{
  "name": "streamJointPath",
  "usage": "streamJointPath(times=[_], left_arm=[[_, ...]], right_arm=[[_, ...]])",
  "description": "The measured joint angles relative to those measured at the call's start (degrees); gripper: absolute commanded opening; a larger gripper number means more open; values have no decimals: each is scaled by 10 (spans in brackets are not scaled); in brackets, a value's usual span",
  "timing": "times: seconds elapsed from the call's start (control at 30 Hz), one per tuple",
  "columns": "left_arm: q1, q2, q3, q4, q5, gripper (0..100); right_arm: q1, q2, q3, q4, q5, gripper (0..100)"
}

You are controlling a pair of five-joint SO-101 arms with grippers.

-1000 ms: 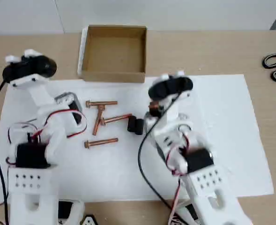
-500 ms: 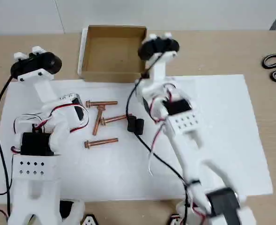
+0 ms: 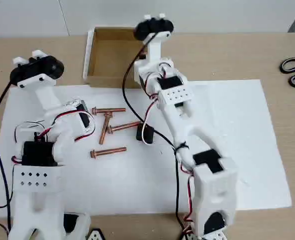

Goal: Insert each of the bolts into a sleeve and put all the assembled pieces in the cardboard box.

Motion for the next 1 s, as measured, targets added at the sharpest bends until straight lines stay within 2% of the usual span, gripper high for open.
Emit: streamJointPath(times=[0.43,0.7,0.9,1.0], left_arm=[[0,0,0,35,5,6],[0,0,0,35,5,6],[0,0,0,35,5,6],[0,0,0,35,5,6]], right_arm=[[25,319,-368,0,11,4],[23,399,-461,15,11,13],[22,399,-482,64,17,180],[22,399,-498,83,40,188]])
